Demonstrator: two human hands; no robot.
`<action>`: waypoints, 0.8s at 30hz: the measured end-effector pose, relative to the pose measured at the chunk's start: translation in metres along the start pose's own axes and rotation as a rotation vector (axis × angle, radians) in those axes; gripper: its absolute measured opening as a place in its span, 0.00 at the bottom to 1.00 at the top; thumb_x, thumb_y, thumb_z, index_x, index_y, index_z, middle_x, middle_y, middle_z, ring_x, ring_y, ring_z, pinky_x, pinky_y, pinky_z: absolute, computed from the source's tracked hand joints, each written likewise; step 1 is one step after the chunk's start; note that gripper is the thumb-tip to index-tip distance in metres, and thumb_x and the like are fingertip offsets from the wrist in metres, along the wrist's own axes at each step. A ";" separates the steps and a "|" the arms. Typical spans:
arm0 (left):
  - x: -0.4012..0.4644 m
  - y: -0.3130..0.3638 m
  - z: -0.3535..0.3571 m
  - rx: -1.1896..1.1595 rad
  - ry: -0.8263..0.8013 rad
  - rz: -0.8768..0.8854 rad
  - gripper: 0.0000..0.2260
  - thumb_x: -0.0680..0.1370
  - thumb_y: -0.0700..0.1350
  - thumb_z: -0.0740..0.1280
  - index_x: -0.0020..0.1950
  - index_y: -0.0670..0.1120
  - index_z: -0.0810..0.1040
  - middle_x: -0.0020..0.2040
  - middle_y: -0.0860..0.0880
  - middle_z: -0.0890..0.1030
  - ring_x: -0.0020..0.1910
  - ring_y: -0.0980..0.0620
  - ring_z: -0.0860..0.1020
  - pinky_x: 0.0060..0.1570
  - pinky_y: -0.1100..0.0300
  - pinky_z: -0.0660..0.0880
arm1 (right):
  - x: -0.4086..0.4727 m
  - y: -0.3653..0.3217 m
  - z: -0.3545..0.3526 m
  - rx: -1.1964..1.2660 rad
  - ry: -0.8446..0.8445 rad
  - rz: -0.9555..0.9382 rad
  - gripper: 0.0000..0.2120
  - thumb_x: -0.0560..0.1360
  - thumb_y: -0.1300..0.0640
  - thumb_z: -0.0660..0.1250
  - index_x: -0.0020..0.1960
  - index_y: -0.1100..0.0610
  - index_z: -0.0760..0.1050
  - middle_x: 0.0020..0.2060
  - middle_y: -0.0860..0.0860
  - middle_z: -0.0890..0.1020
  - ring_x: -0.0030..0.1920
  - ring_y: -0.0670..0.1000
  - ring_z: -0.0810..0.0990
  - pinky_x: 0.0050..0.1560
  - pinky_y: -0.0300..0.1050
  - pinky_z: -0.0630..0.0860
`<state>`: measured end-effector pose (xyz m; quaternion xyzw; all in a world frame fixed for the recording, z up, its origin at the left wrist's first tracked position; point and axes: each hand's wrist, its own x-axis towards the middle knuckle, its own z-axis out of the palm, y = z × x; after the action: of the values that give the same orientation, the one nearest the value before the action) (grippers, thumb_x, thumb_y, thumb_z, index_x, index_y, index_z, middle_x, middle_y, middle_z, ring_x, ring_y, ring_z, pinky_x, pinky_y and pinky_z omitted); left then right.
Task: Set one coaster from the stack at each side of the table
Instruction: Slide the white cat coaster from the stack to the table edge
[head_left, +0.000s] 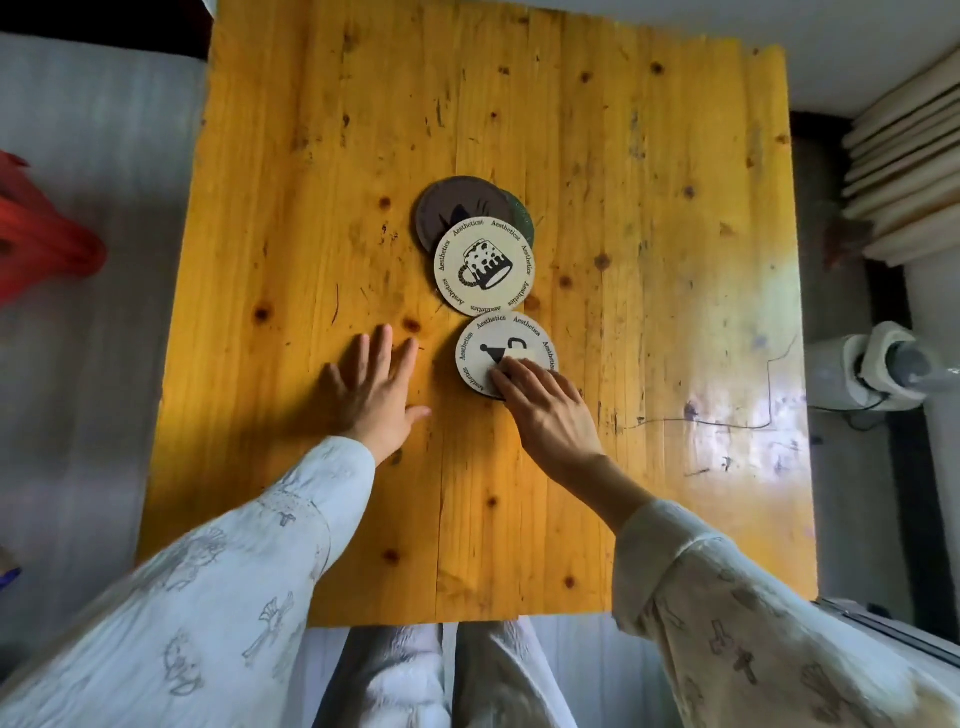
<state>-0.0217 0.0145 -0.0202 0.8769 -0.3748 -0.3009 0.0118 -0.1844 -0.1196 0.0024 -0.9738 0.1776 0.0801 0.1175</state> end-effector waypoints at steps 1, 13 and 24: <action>-0.011 0.002 0.005 -0.012 0.017 -0.007 0.35 0.75 0.53 0.63 0.74 0.55 0.43 0.76 0.47 0.37 0.75 0.44 0.36 0.69 0.34 0.40 | -0.011 -0.003 0.002 0.003 0.002 -0.003 0.25 0.71 0.64 0.69 0.67 0.60 0.70 0.64 0.60 0.77 0.64 0.60 0.75 0.61 0.59 0.75; -0.132 0.058 0.100 -0.216 -0.016 0.001 0.30 0.76 0.51 0.60 0.74 0.51 0.49 0.77 0.48 0.39 0.74 0.48 0.35 0.72 0.36 0.43 | -0.136 -0.016 0.037 0.019 -0.045 -0.110 0.22 0.72 0.61 0.69 0.65 0.56 0.73 0.64 0.57 0.77 0.64 0.58 0.76 0.60 0.58 0.76; -0.160 0.064 0.110 -0.211 0.035 0.003 0.24 0.78 0.45 0.57 0.74 0.48 0.55 0.77 0.47 0.42 0.75 0.47 0.39 0.72 0.47 0.38 | -0.144 -0.015 0.039 0.250 -0.073 0.009 0.16 0.79 0.56 0.58 0.65 0.59 0.71 0.68 0.58 0.72 0.69 0.58 0.70 0.66 0.60 0.70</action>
<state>-0.2080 0.0971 -0.0117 0.8754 -0.3420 -0.3231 0.1111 -0.3164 -0.0489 -0.0036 -0.9471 0.1863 0.0934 0.2442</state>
